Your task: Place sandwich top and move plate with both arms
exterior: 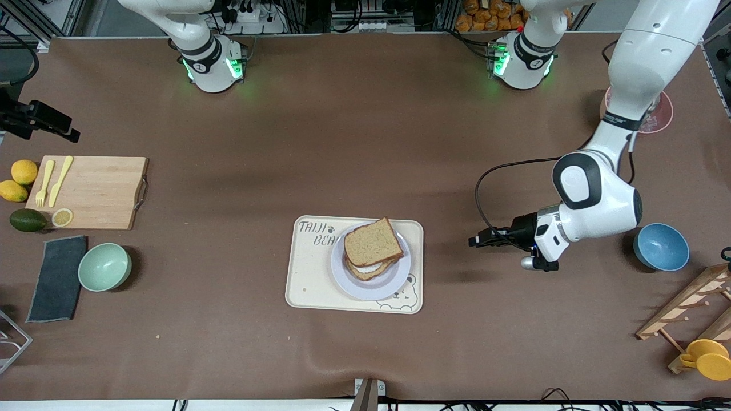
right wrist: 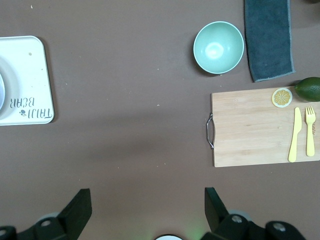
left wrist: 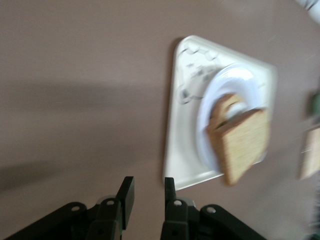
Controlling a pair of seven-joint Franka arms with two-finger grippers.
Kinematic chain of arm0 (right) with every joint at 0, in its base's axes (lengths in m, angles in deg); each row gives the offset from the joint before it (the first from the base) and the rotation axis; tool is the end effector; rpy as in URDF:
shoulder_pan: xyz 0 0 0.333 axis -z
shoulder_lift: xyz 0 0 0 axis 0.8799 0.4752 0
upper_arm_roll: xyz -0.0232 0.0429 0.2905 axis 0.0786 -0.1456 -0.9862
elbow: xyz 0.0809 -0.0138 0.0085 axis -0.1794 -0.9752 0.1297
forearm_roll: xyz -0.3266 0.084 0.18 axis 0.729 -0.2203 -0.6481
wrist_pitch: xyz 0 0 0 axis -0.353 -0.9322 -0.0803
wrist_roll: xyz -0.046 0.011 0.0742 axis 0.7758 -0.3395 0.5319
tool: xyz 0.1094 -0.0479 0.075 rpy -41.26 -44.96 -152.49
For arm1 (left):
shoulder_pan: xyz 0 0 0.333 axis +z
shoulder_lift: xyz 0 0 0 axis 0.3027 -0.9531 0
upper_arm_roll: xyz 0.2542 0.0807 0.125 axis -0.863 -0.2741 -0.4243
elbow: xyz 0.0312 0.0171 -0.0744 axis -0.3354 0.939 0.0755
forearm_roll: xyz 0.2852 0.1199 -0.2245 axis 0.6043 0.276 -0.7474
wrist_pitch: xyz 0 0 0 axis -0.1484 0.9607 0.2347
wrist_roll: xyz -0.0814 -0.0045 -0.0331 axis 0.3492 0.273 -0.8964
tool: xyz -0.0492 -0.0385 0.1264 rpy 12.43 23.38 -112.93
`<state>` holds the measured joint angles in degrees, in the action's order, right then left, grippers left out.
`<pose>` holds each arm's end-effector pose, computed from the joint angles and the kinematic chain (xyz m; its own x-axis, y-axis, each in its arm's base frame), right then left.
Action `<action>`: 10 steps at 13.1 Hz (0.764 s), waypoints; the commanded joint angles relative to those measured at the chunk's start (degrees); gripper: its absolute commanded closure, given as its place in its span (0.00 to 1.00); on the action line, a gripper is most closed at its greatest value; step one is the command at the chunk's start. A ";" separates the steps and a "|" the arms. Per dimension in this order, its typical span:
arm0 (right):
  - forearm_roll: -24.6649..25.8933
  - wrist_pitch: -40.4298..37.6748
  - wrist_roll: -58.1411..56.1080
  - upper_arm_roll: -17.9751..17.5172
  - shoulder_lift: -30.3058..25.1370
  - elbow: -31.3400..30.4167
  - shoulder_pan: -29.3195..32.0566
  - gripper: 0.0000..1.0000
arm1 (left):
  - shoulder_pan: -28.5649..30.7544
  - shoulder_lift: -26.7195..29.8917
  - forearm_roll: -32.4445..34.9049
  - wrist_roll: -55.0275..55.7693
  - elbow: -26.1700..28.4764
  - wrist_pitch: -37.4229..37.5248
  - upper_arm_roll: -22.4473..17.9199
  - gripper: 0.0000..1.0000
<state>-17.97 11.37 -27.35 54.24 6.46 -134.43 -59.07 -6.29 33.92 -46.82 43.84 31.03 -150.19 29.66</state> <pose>0.5134 -0.0420 0.5795 0.9928 -0.0979 -0.0693 -0.1007 -0.9942 -0.0386 0.6149 -0.1601 0.2276 0.9994 -0.0339 -0.0113 -0.0209 -0.8090 0.5874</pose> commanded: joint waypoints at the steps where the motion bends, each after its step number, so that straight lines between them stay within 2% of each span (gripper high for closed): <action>1: 0.27 -0.68 -0.12 -0.27 0.34 0.84 0.08 0.00 | -0.26 1.26 13.72 8.60 -4.73 7.30 -0.54 0.67; 4: 0.27 -0.68 -0.12 -0.27 0.34 0.84 0.08 0.00 | -1.48 0.65 21.90 18.46 -13.69 18.64 -0.54 0.63; 6: 0.27 -0.68 -0.12 -0.27 0.34 0.84 0.08 0.00 | -2.54 1.17 31.64 20.85 -18.00 26.98 0.07 0.63; 8: 0.27 -0.68 -0.12 -0.27 0.34 0.84 -0.01 0.00 | -3.24 2.04 35.45 23.04 -21.78 35.33 0.34 0.63; 9: 0.27 -0.68 -0.12 -0.27 0.42 0.84 0.08 0.00 | -4.03 3.53 36.34 23.75 -22.41 38.42 0.26 0.54; 10: 0.27 -0.68 -0.03 -0.27 0.34 0.84 -0.01 0.00 | -4.12 4.76 36.69 23.84 -22.59 40.19 0.26 0.51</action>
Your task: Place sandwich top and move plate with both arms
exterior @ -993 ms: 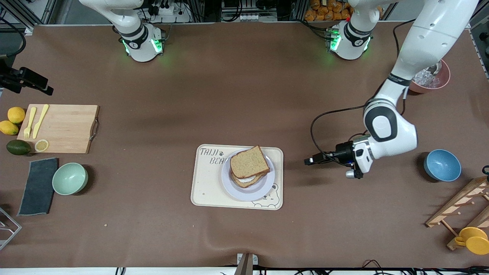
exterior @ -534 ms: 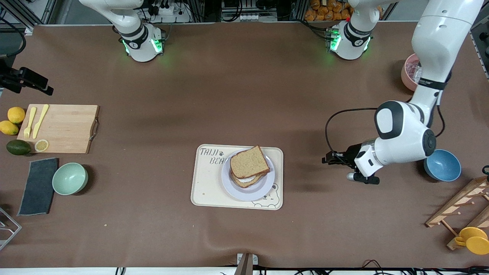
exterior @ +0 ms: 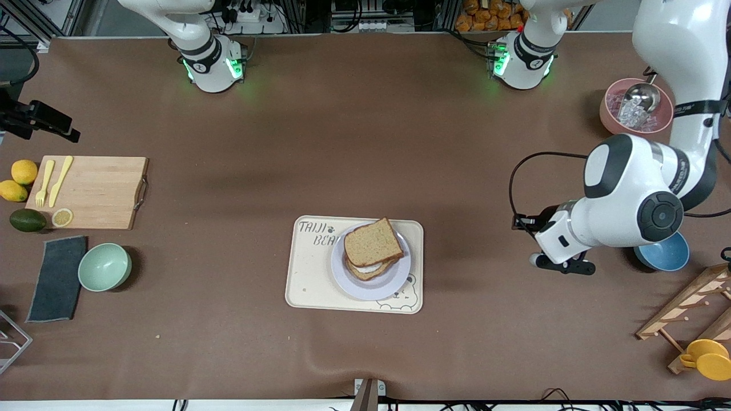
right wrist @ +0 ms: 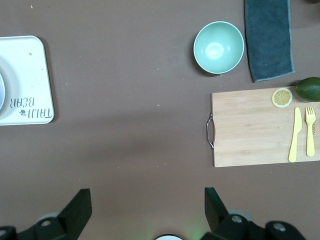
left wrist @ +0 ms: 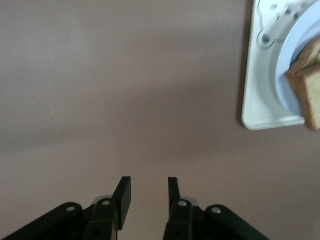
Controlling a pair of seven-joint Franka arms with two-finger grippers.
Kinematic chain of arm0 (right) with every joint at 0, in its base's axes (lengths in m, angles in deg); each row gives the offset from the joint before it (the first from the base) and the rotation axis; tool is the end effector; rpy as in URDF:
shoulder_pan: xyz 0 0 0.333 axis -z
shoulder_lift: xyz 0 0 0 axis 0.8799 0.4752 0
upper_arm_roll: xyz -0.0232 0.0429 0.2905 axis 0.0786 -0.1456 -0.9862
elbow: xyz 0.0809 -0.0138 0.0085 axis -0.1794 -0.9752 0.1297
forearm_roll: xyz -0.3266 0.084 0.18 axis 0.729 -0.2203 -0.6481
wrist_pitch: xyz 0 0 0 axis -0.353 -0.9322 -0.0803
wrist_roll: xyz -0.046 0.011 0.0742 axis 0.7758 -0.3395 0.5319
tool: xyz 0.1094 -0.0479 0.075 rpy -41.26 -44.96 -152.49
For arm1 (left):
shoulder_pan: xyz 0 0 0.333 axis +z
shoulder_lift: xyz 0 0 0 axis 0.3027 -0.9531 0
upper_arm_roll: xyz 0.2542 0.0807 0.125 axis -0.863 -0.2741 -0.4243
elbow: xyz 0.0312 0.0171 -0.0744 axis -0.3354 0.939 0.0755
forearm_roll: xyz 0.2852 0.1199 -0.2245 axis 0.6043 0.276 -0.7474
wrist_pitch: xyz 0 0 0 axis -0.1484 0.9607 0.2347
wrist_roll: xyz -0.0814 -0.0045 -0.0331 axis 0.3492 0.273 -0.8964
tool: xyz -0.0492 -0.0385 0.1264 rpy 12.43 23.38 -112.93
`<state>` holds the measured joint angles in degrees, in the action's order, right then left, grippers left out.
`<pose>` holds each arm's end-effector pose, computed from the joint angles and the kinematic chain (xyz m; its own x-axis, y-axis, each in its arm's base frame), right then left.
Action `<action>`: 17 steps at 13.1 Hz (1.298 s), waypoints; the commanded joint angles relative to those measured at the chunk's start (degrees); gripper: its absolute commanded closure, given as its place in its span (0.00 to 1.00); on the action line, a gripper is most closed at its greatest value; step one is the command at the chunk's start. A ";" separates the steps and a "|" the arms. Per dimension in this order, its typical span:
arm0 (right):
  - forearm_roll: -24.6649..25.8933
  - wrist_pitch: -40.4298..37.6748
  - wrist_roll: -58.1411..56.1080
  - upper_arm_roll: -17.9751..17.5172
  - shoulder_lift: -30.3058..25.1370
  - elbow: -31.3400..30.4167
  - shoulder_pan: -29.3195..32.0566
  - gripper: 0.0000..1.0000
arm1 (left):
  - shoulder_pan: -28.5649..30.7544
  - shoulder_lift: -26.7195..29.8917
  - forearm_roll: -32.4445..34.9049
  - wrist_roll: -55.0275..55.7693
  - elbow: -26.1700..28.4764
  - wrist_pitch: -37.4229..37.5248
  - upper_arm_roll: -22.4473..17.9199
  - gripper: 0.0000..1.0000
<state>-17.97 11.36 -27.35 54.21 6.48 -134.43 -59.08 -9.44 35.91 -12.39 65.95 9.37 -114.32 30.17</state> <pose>0.5134 -0.0416 0.5793 0.9928 -0.0972 -0.0698 -0.1001 -0.9942 -0.0385 0.6226 -0.1509 0.3537 0.9595 -0.1626 -0.2302 -0.1300 -0.9800 0.1505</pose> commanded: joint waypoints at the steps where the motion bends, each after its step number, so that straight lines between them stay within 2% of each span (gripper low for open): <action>1: 0.27 -0.67 -0.03 -0.24 0.32 0.84 0.00 0.00 | -0.88 4.01 2.36 1.73 -0.93 5.91 -0.25 0.46; 3: 0.27 -0.67 -0.03 -0.24 0.41 0.84 0.00 0.00 | -0.01 6.55 3.14 0.34 -0.93 7.58 -0.43 0.00; 7: 0.27 -0.67 0.06 -0.33 0.85 0.84 0.00 0.00 | 1.91 8.58 6.04 -4.68 -1.89 9.17 -2.00 0.00; 10: 0.18 -0.67 0.06 -0.33 0.85 0.84 0.09 0.00 | 2.98 9.38 5.87 -4.86 -7.68 9.17 -2.19 0.00; 13: 0.18 -0.67 0.06 -0.33 0.85 0.84 0.00 0.00 | 2.72 15.33 6.14 -4.16 -7.26 10.49 -2.27 0.00; 17: 0.18 -0.67 0.14 -0.33 0.85 0.84 0.00 0.00 | 2.54 15.89 6.22 -3.98 -7.52 13.83 -2.80 0.00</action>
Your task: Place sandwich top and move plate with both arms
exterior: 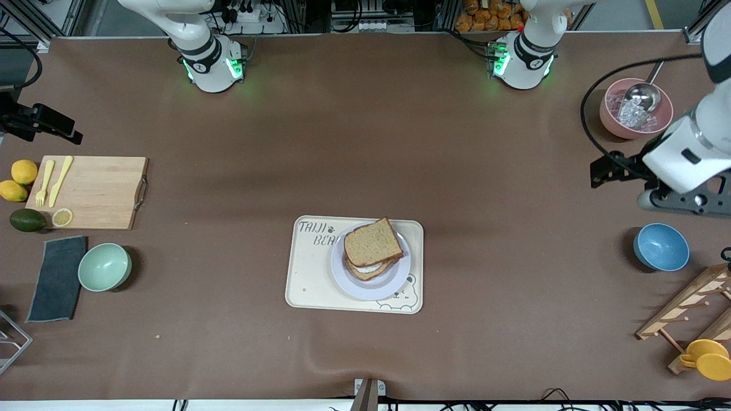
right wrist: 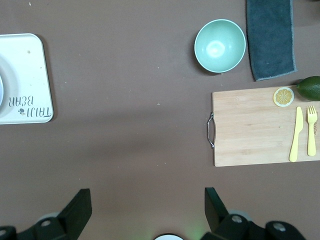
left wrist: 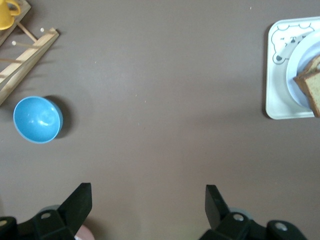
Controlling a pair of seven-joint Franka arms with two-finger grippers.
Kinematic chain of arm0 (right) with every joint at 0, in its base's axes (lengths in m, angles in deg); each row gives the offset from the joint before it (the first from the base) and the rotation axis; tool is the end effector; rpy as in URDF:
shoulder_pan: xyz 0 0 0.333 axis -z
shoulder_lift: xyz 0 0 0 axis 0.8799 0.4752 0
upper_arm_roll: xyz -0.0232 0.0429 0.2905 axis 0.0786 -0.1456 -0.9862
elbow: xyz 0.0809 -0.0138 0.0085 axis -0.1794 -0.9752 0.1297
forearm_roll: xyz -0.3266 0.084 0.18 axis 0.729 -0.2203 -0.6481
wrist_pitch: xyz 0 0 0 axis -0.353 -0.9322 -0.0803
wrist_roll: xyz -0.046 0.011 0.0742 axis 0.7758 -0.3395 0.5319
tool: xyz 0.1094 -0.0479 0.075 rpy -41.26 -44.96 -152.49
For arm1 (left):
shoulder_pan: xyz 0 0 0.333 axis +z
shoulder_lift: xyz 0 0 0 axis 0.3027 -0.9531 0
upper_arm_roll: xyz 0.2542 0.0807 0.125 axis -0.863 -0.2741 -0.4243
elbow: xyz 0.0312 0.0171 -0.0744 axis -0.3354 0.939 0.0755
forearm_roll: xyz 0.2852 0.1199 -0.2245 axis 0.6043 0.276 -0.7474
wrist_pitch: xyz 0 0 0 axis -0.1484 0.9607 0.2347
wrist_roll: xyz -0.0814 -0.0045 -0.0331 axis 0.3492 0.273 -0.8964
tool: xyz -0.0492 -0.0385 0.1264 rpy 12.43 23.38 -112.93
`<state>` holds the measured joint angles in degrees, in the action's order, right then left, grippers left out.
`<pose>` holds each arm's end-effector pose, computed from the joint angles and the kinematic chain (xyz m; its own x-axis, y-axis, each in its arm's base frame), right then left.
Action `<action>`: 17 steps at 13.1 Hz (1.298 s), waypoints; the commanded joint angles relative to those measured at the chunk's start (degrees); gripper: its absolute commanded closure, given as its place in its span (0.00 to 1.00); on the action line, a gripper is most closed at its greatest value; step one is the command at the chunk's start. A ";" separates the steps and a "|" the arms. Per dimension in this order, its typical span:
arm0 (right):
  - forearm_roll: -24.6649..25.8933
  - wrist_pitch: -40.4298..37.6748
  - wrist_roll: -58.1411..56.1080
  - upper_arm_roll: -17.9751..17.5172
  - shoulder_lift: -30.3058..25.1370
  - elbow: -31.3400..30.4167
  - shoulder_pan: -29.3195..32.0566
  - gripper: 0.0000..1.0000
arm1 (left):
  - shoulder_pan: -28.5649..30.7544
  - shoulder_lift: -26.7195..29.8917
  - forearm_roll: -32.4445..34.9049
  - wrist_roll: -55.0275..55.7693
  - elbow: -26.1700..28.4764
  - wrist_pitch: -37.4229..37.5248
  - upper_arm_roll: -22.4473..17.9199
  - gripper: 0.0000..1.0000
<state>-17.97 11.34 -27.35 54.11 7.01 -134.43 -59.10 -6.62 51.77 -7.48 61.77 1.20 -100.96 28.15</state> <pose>0.5157 -0.0406 0.5745 0.9923 -0.0951 -0.0794 -0.0983 -0.9944 -0.0379 0.5862 -0.0841 0.5587 0.9888 -0.1402 -0.0517 -0.1418 -0.9895 -0.0292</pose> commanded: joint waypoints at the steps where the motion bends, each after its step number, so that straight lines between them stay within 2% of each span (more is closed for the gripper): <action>1: 0.18 -0.65 0.14 -0.23 0.32 0.84 0.02 0.00 | 0.16 0.03 0.97 0.81 0.47 0.57 -0.96 0.00; 5: 0.18 -0.65 0.14 -0.23 0.32 0.84 0.02 0.00 | 1.12 1.25 -0.35 4.42 0.47 0.92 -2.01 0.00; 7: 0.18 -0.65 0.14 -0.23 0.32 0.84 0.02 0.00 | -0.27 5.54 -1.83 4.06 1.17 1.80 -3.15 0.00; 8: 0.18 -0.65 0.14 -0.23 0.32 0.84 0.02 0.00 | -3.76 6.69 -1.93 5.20 2.65 1.88 -4.98 0.00; 10: 0.18 -0.65 0.14 -0.23 0.32 0.84 0.02 0.00 | -11.84 7.49 -3.24 4.95 3.19 2.76 -15.93 0.00; 11: 0.18 -0.65 0.14 -0.23 0.32 0.84 0.02 0.00 | -13.79 7.93 -4.21 4.42 4.15 2.76 -18.34 0.00; 14: 0.18 -0.65 0.14 -0.23 0.32 0.84 0.02 0.00 | -13.64 11.18 -4.57 4.86 9.07 0.58 -18.62 0.00; 17: 0.18 -0.65 0.14 -0.23 0.41 0.84 0.02 0.00 | -11.36 13.12 -8.17 4.86 12.86 -2.33 -17.93 0.00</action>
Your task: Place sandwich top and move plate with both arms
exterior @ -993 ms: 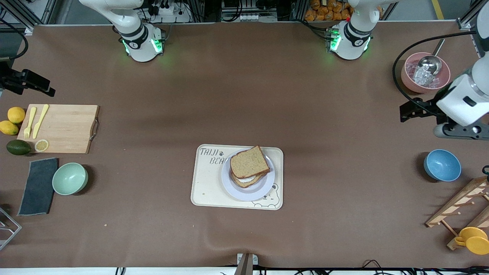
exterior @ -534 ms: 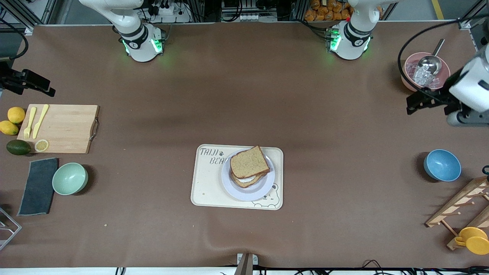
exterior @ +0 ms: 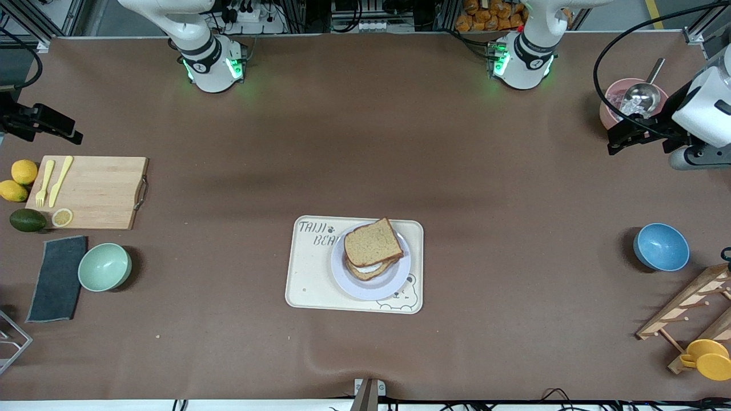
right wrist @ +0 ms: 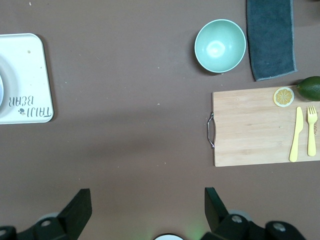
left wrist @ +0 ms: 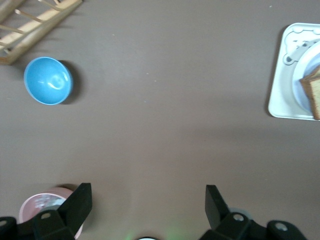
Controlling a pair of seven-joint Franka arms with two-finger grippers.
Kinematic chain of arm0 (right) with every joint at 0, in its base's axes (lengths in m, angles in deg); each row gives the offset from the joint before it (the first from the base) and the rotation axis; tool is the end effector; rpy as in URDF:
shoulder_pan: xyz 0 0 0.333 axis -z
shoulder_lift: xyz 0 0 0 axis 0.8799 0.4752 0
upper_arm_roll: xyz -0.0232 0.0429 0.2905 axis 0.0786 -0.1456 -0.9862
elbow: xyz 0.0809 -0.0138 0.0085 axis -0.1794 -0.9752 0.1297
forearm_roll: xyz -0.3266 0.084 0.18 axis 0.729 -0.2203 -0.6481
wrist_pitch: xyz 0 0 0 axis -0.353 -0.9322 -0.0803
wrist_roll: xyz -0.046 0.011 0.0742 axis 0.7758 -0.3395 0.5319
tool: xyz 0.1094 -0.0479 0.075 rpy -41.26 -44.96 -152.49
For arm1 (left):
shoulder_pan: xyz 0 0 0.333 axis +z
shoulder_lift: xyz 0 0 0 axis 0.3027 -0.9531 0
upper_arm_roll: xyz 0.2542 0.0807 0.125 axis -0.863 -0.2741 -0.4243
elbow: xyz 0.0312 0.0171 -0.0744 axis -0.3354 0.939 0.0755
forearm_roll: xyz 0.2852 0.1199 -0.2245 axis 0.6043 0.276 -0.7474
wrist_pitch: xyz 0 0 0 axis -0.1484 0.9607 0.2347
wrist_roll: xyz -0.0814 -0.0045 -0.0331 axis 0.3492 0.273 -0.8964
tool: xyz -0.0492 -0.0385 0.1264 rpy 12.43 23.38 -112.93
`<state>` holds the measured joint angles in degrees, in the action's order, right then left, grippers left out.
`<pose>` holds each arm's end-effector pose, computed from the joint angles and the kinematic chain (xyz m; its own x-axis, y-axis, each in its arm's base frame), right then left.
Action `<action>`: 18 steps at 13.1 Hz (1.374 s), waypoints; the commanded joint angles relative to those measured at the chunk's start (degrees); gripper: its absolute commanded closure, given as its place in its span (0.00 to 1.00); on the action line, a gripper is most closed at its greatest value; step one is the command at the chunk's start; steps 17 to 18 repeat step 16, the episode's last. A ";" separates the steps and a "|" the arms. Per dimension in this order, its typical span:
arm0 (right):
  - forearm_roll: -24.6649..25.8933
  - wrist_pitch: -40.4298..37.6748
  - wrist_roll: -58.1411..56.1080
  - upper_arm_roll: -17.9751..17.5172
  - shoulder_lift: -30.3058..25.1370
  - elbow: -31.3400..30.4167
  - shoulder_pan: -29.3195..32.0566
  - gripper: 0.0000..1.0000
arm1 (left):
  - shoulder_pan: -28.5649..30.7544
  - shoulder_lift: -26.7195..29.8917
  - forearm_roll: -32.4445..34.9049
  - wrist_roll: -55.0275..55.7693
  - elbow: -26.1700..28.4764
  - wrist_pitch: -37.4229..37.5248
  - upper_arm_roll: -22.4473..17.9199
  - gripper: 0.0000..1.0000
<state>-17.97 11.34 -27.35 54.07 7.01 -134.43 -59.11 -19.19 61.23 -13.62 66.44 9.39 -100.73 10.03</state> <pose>0.5158 -0.0401 0.5745 0.9924 -0.0942 -0.0794 -0.0975 -0.9945 -0.0379 0.5459 -0.0624 0.5797 0.9984 0.0216 -0.0519 0.0210 -0.9997 -0.0108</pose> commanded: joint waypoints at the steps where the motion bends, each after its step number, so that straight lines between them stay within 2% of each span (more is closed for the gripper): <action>1: 0.18 -0.65 0.14 -0.19 0.32 0.84 0.03 0.00 | 1.48 3.58 -1.95 0.19 4.68 -2.57 0.46 0.00; 6: 0.18 -0.65 0.14 -0.19 0.41 0.84 0.03 0.00 | 0.87 2.35 2.44 0.27 3.45 -2.57 0.46 0.00; 18: 0.18 -0.65 0.23 -0.19 0.41 0.84 -0.32 0.00 | 0.95 2.34 1.56 0.63 3.27 -2.57 0.55 0.00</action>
